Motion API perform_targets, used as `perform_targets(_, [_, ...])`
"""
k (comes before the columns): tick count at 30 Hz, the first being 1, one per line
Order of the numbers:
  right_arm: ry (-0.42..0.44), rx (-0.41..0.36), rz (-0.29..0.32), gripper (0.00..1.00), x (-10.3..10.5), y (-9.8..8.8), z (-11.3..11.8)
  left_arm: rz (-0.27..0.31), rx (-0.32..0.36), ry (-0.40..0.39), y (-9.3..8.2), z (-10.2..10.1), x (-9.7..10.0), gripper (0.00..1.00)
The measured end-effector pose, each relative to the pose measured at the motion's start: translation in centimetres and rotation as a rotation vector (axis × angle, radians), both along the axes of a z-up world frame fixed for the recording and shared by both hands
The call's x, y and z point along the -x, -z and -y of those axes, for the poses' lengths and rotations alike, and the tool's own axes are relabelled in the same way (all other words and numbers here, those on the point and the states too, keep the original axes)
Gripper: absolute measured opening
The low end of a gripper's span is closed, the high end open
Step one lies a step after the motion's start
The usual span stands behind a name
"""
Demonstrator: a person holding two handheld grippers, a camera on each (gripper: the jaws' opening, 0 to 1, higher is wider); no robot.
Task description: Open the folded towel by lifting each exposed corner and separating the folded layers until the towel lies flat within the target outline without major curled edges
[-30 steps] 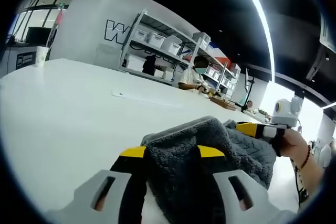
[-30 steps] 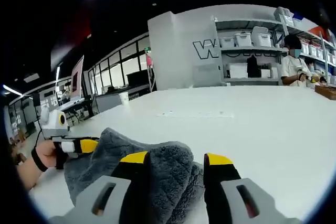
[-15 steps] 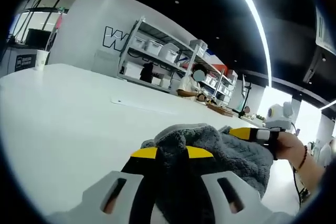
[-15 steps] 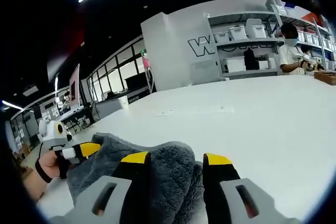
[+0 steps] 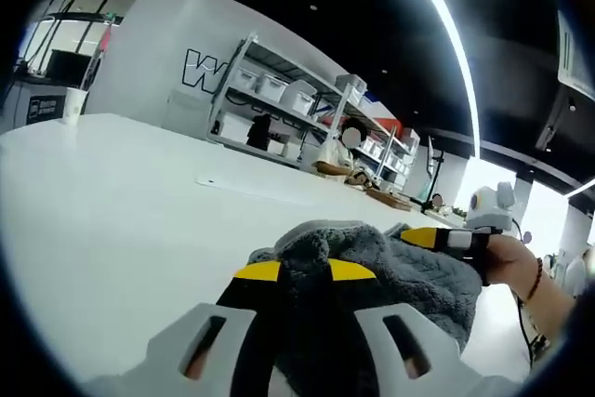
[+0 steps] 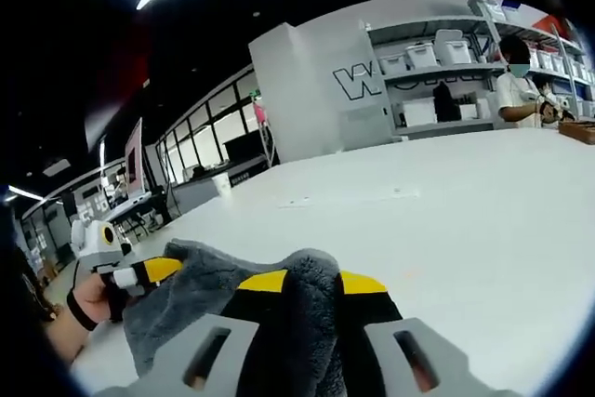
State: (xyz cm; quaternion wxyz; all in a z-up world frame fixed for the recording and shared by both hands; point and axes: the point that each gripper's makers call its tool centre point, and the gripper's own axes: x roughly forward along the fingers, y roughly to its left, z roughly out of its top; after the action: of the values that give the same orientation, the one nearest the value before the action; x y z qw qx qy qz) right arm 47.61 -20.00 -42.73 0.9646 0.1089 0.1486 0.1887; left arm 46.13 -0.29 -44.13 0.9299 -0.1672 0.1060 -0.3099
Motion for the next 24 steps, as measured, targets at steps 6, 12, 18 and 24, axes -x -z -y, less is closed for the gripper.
perform_targets(6, [0.004,-0.013,0.022,0.05,0.1,-0.5,0.3,-0.001,-0.005,0.005,0.0,-0.1,-0.3,0.1])
perform_targets(12, [0.015,-0.019,0.024,0.04,0.1,-0.5,0.6,-0.007,0.023,0.026,-0.3,0.1,-0.4,0.07])
perform_targets(18, [0.017,-0.013,0.027,0.04,0.1,-0.5,0.7,0.033,-0.008,0.026,-0.8,0.1,-0.2,0.05])
perform_targets(24, [0.004,-0.029,0.058,0.0,0.4,-1.0,0.4,0.048,0.035,0.024,-1.5,0.1,0.1,0.04])
